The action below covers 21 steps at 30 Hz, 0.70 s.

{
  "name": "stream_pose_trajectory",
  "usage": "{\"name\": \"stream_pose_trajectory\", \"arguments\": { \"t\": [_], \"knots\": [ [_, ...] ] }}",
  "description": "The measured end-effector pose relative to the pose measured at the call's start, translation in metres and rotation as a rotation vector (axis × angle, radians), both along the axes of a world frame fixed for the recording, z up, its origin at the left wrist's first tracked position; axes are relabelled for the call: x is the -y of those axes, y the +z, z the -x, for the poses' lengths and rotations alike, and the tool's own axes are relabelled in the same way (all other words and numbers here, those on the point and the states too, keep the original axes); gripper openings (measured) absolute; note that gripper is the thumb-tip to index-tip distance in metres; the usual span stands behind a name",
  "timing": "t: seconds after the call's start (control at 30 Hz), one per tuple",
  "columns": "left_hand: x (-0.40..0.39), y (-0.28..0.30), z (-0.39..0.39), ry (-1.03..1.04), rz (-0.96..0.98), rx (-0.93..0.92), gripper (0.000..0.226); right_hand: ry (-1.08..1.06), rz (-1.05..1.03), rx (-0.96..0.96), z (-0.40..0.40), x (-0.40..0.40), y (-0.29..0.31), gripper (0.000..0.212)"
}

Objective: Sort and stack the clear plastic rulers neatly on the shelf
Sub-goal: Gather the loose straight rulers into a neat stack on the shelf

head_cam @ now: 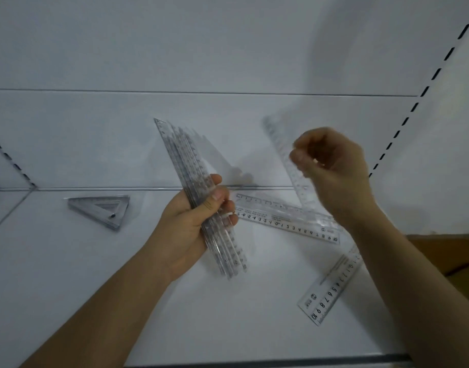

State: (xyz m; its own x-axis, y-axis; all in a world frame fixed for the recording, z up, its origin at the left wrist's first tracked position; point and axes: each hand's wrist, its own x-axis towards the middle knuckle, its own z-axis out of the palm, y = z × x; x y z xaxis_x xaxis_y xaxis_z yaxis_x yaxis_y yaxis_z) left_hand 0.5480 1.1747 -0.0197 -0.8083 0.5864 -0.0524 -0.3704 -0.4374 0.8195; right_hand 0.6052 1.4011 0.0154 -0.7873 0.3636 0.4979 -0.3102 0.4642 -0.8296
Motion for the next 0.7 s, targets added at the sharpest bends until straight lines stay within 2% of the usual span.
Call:
{"name": "stream_pose_trajectory", "arguments": {
  "t": [0.03,0.1,0.2,0.3,0.37,0.53,0.6,0.7],
  "knots": [
    [0.000,0.001,-0.001,-0.004,0.004,-0.006,0.029,0.059,0.158,-0.080,-0.001,0.003,0.011,0.013],
    [-0.001,0.002,-0.002,-0.031,0.029,-0.014,0.030,0.186,0.427,-0.065,0.001,0.011,0.028,0.013],
    [-0.002,0.005,-0.006,-0.121,0.054,0.008,0.037,0.253,0.523,0.140,0.014,0.030,0.027,0.019],
    [-0.002,0.007,-0.011,-0.240,0.040,0.037,0.041,0.245,0.339,0.252,0.027,0.045,0.006,0.018],
    [0.000,0.006,-0.010,-0.268,0.046,0.063,0.040,0.233,0.188,0.260,0.031,0.046,-0.004,0.020],
    [0.000,0.004,-0.007,-0.307,0.050,0.140,0.038,0.346,0.138,0.287,0.029,0.039,-0.009,0.022],
    [0.000,0.002,-0.008,-0.332,0.046,0.122,0.031,0.299,-0.048,0.338,0.029,0.039,-0.013,0.026],
    [0.000,0.000,-0.008,-0.314,0.046,0.135,0.034,0.059,-0.424,0.476,0.027,0.025,-0.017,0.034]
  ]
}}
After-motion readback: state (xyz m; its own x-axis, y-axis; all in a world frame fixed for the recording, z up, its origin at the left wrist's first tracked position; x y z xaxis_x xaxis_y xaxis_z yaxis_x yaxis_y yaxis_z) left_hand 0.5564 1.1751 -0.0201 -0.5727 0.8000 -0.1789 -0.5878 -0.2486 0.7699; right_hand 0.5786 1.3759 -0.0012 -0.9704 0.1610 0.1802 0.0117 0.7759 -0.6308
